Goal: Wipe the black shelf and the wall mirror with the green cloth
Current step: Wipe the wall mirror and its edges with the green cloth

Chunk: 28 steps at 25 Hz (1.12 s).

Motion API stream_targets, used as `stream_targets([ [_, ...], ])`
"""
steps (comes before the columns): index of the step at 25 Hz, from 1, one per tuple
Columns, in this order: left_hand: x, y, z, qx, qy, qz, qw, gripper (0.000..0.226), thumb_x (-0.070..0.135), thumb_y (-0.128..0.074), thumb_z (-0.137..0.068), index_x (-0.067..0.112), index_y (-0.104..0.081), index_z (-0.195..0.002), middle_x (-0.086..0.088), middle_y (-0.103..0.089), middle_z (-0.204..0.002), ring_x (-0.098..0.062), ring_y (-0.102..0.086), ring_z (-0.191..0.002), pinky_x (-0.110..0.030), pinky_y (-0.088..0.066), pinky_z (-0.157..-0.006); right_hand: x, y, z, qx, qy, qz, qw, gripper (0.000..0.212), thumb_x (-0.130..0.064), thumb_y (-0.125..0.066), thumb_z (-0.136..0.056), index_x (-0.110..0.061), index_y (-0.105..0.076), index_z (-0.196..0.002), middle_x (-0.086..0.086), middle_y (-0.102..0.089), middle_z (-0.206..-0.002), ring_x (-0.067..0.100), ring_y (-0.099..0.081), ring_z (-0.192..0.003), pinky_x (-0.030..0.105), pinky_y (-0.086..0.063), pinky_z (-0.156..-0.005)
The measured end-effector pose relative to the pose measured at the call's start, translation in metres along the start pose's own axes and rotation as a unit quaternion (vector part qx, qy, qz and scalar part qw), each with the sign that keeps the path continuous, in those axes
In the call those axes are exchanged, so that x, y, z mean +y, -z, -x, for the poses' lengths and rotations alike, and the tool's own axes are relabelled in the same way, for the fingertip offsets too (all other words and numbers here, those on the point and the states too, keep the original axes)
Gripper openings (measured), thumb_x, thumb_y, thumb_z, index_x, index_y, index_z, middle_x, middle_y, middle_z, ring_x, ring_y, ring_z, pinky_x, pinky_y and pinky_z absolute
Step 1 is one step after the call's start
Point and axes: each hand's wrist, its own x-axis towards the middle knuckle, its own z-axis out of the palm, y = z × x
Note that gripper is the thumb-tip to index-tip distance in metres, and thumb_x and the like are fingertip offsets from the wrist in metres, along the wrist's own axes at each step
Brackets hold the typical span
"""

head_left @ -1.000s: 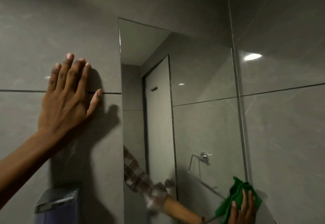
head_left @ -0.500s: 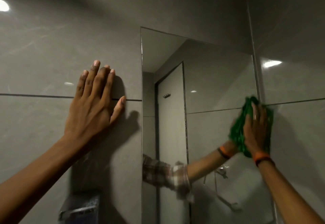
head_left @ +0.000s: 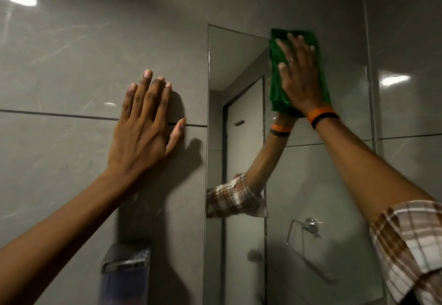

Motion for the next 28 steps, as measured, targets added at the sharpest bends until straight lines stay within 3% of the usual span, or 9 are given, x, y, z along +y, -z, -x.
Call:
stream_targets([
  [6,0.002,0.006,0.002,0.029,0.014,0.02,0.999,0.07,0.045,-0.023,-0.106,0.001,-0.019,-0.16,-0.021,-0.017,-0.168,-0.033,-0.009,-0.157,-0.044,-0.003,-0.129,-0.157,-0.018,0.081,0.018,0.046,-0.036,0.998,0.058,-0.032,-0.036,-0.1,-0.026,-0.03,-0.157,0.008,-0.023,-0.168,0.03,-0.014,-0.157,0.052,-0.008,-0.129],
  [10,0.003,0.01,0.004,0.029,0.013,0.032,0.999,0.067,0.041,-0.026,-0.106,0.001,-0.023,-0.159,-0.02,-0.02,-0.167,-0.034,-0.013,-0.157,-0.044,-0.005,-0.129,-0.215,-0.028,0.179,-0.013,0.083,-0.051,0.995,0.058,-0.032,-0.04,-0.097,-0.025,-0.035,-0.154,0.007,-0.021,-0.169,0.028,-0.009,-0.158,0.051,-0.007,-0.129],
  [16,0.008,0.012,0.023,-0.033,-0.016,0.022,0.999,0.07,0.045,-0.019,-0.106,0.001,-0.017,-0.16,-0.02,-0.016,-0.169,-0.032,-0.009,-0.157,-0.045,-0.005,-0.129,-0.234,-0.027,0.308,-0.062,0.023,-0.029,0.997,0.064,-0.032,-0.04,-0.1,-0.033,-0.018,-0.16,0.003,-0.012,-0.171,0.028,-0.006,-0.158,0.049,-0.004,-0.129],
  [19,0.01,0.013,0.03,-0.047,-0.012,0.011,0.999,0.072,0.047,-0.017,-0.105,0.001,-0.017,-0.16,-0.02,-0.015,-0.169,-0.031,-0.008,-0.158,-0.044,-0.004,-0.129,-0.237,-0.03,0.375,-0.075,0.016,-0.012,0.997,0.069,-0.033,-0.046,-0.094,-0.036,-0.022,-0.159,-0.001,-0.008,-0.172,0.026,-0.009,-0.158,0.045,0.0,-0.13],
  [23,0.014,0.012,0.04,-0.061,-0.005,0.016,0.998,0.073,0.048,-0.019,-0.105,0.002,-0.014,-0.161,-0.019,-0.011,-0.169,-0.03,-0.004,-0.158,-0.039,0.004,-0.128,-0.229,-0.027,0.415,-0.095,-0.001,-0.002,0.995,0.07,-0.035,-0.051,-0.091,-0.039,-0.027,-0.157,-0.001,-0.016,-0.17,0.026,-0.013,-0.157,0.045,-0.003,-0.13],
  [28,0.013,0.016,0.044,-0.065,0.014,0.025,0.998,0.072,0.048,-0.02,-0.106,0.002,-0.014,-0.161,-0.02,-0.011,-0.17,-0.032,-0.005,-0.158,-0.041,0.002,-0.129,-0.212,-0.026,0.451,-0.1,-0.044,-0.023,0.994,0.061,-0.038,-0.041,-0.098,-0.039,-0.025,-0.157,0.004,-0.029,-0.165,0.027,-0.014,-0.157,0.047,-0.009,-0.129],
])
